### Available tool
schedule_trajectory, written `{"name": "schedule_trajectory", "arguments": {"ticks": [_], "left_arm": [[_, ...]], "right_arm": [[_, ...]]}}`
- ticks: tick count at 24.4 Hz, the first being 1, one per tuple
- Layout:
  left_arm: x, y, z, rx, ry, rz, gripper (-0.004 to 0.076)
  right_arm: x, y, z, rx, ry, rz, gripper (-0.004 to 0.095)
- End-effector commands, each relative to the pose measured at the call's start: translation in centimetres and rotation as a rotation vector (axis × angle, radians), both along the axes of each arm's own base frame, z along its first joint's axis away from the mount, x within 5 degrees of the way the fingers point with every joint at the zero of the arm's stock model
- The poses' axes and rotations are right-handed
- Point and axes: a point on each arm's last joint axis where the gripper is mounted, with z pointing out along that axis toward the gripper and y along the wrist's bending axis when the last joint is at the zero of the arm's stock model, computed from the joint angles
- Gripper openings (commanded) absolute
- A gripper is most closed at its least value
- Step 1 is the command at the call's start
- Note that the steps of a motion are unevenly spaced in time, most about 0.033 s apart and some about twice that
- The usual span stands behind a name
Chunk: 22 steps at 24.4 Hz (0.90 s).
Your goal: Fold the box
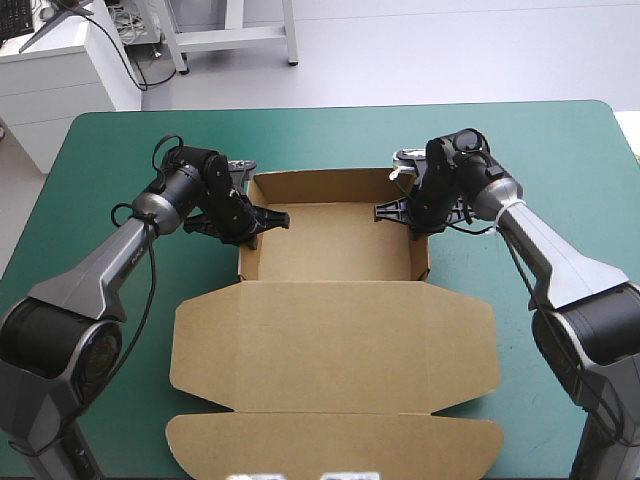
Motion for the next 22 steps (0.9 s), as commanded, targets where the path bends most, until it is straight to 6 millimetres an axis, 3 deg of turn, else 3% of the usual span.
{"name": "schedule_trajectory", "arguments": {"ticks": [1,6,8,11,16,22], "left_arm": [[0.3,0.2,2.6,-0.021,-0.121,-0.013,-0.0008],[0.7,0.0,1.4,-0.011,-0.088,-0.018,-0.0001],[0.7,0.0,1.2,0.001,-0.088,-0.053,0.01],[0.9,-0.1,1.3,-0.005,-0.107,-0.051,0.0258],[1.1,-0.1,1.4,-0.001,-0.138,-0.081,0.0484],[1.1,-0.1,1.5,0.003,-0.14,-0.094,0.0506]], "right_arm": [[-0.2,-0.6,2.3,0.005,-0.095,-0.017,0.0001],[0.1,-0.8,1.7,-0.03,-0.081,-0.016,0.0035],[0.0,-1.3,1.7,-0.09,-0.078,-0.015,0.0185],[0.1,-1.4,1.7,-0.104,-0.085,-0.013,0.0318],[0.2,-1.3,2.1,-0.097,-0.098,-0.014,0.0433],[0.5,-1.4,3.6,-0.105,-0.148,-0.017,0.0502]]}}
